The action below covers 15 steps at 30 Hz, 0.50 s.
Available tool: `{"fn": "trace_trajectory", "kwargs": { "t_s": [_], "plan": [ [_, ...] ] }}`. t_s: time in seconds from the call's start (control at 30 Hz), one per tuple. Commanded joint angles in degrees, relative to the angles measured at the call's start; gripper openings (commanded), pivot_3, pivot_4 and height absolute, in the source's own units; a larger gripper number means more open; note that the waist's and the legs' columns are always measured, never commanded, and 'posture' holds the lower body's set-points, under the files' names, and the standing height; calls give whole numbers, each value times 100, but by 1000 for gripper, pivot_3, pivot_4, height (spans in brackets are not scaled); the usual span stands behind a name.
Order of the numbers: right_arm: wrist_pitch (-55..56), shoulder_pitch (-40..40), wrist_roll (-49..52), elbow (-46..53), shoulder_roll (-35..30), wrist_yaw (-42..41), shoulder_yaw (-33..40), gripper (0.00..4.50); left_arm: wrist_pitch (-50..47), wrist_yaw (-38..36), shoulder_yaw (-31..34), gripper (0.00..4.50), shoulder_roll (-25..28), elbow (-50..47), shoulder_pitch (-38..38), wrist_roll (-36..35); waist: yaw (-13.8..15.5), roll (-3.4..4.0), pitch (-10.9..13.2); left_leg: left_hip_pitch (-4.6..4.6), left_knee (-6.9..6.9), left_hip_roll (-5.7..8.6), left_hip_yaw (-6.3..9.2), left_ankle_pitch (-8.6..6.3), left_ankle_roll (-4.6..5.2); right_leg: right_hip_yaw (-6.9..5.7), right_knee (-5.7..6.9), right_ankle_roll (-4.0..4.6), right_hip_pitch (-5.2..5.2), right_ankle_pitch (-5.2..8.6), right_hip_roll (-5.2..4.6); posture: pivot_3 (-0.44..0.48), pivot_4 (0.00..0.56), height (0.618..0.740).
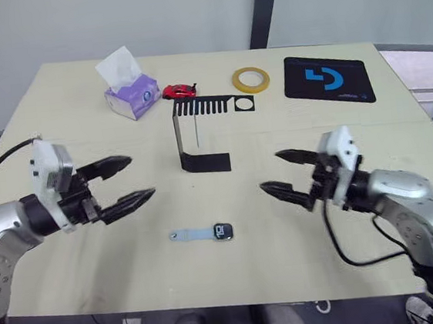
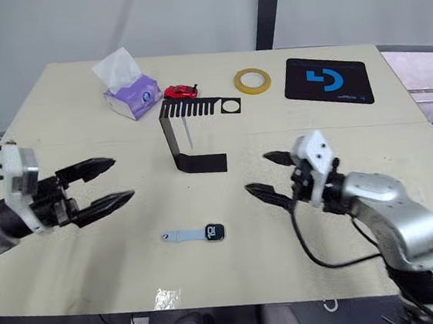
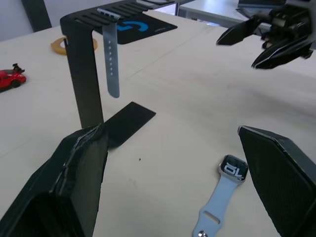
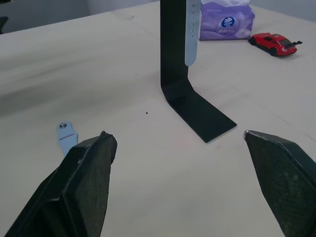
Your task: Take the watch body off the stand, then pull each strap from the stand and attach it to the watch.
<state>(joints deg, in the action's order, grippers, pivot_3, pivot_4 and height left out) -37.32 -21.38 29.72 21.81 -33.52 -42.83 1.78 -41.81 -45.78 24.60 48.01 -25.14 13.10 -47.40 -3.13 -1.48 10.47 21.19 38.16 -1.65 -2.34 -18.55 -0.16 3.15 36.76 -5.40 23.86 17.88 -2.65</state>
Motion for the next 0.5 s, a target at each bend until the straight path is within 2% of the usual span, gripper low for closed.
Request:
{"fn": "trace_trajectory", "kwargs": {
  "t_s": [0.03,0.1,0.17,0.2,0.23,0.3,0.43,0.5],
  "plan": [
    [210,-483,-403,-580,308,179,-478,4432,-117,517,-58,4500,-143,-299,301,-221,4,-1,0,-4,1,1,0,0,-1,0,10,0,3,0,0,0,150,738],
    [475,-742,-679,-1058,565,243,-723,4432,-96,789,-124,4500,-291,-373,385,-178,5,0,0,1,0,1,0,1,-1,-1,14,0,5,0,2,0,150,738],
    [693,-941,-891,-1475,810,299,-888,3927,-87,939,-168,4500,-385,-473,361,-166,0,0,0,3,2,1,0,1,-2,-2,15,0,7,0,4,0,150,738],
    [778,-1020,-956,-1633,925,310,-937,3460,-79,976,-186,4500,-403,-528,323,-173,1,0,0,3,2,0,0,2,-4,-2,21,0,7,0,6,0,150,738],
    [854,-1088,-1022,-1769,1022,317,-980,3210,-68,997,-197,4500,-412,-569,289,-177,-3,0,0,4,2,1,-1,2,-4,-1,21,0,7,0,5,0,150,738],
    [998,-1209,-1150,-2019,1197,326,-1056,2059,-52,1007,-205,4500,-407,-644,228,-190,-8,0,0,4,2,0,-1,4,-6,-1,25,0,8,0,7,0,150,738],
    [1308,-1441,-1377,-2534,1492,356,-1149,49,-45,1044,-197,4500,-400,-661,231,-228,-5,0,0,3,2,-1,-1,6,-10,-2,23,0,8,0,8,0,150,738],
    [1557,-1605,-1558,-2943,1662,446,-1182,18,-46,1075,-211,4500,-420,-650,262,-237,-11,1,0,3,2,0,-2,6,-10,-2,22,0,7,0,8,0,150,738]
  ]
}}
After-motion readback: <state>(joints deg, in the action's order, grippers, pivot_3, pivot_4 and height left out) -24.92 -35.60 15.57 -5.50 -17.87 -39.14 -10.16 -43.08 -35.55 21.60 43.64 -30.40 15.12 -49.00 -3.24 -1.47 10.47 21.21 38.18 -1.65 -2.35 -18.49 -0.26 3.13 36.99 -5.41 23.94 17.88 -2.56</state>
